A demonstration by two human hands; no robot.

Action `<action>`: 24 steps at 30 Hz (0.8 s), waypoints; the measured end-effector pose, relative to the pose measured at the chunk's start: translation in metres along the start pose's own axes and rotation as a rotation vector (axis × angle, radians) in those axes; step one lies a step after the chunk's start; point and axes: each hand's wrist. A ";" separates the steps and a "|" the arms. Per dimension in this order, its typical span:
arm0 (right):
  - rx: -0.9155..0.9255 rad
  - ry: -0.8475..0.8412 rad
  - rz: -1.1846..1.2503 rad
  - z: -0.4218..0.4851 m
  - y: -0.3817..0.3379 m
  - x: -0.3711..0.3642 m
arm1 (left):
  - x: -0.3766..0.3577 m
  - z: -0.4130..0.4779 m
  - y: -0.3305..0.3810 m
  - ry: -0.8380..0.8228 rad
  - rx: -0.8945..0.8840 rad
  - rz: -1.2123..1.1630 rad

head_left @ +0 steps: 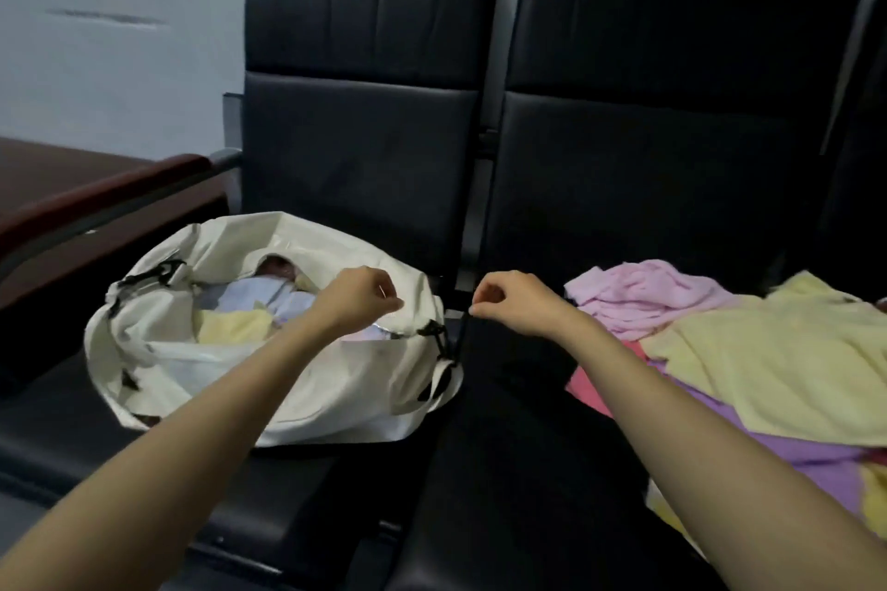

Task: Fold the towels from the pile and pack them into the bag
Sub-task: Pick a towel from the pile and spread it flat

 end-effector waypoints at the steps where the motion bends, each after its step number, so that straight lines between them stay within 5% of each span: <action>1: -0.020 0.024 -0.015 -0.015 0.017 0.015 | -0.007 0.003 0.024 -0.028 -0.040 -0.050; 7: -0.240 0.108 -0.164 -0.107 0.130 0.103 | -0.072 0.017 0.171 -0.216 -0.244 -0.145; 16: -0.502 0.262 -0.471 -0.154 0.256 0.170 | -0.171 0.045 0.309 -0.394 -0.312 -0.203; 24: -0.436 0.518 -0.196 -0.138 0.311 0.160 | -0.232 0.060 0.346 -0.285 -0.332 -0.285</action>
Point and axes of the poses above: each hand's wrist, its own z-axis towards the middle knuckle, its own x-axis out of the back of the hand, y = z × x, and after that the axes turned 11 degrees about -x, right-handed
